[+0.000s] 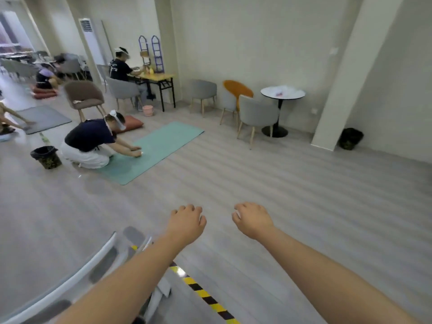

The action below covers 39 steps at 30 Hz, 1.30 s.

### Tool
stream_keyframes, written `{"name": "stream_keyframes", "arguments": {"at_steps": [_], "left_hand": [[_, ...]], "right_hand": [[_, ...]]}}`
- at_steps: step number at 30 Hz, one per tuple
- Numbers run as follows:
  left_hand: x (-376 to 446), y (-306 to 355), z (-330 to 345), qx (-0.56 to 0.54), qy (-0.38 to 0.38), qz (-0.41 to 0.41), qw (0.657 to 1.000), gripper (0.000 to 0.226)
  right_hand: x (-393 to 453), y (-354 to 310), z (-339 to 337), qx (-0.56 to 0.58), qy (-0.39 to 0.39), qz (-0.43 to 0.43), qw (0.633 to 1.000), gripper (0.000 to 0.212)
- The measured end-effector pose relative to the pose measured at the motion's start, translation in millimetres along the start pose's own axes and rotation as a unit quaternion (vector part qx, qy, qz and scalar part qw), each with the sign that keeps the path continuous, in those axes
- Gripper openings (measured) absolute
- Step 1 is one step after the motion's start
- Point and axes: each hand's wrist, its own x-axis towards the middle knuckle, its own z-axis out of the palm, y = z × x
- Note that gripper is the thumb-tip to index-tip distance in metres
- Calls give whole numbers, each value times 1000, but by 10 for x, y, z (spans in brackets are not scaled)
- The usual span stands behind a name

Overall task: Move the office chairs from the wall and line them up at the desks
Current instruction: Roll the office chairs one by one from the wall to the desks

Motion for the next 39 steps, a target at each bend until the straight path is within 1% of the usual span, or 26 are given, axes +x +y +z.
{"name": "stream_keyframes", "arguments": {"at_steps": [5, 9, 13, 17, 24, 29, 36, 39], "left_hand": [[397, 1696, -52, -5, -6, 128, 992, 42], [600, 3314, -37, -17, 2, 212, 977, 41], [678, 4923, -42, -32, 11, 279, 960, 37], [771, 6326, -93, -36, 6, 338, 940, 36], [1153, 8329, -199, -25, -7, 421, 907, 42], [1727, 9702, -104, -18, -21, 468, 883, 47], [2514, 11562, 71, -7, -50, 520, 852, 46], [2758, 12326, 74, -5, -61, 533, 844, 46]], "right_hand": [[-667, 1630, -261, 13, 20, 106, 994, 47], [-1324, 3062, -447, 14, 38, 166, 985, 48], [-1964, 4396, -687, 15, 53, 230, 972, 48], [-2478, 5523, -936, 26, 60, 292, 954, 48], [-3002, 7169, -1177, 43, 91, 383, 918, 46], [-3054, 8388, -1247, 43, 102, 433, 894, 47], [-3103, 10097, -1399, 32, 89, 504, 858, 44], [-3194, 10818, -1467, 47, 93, 527, 843, 45]]}}
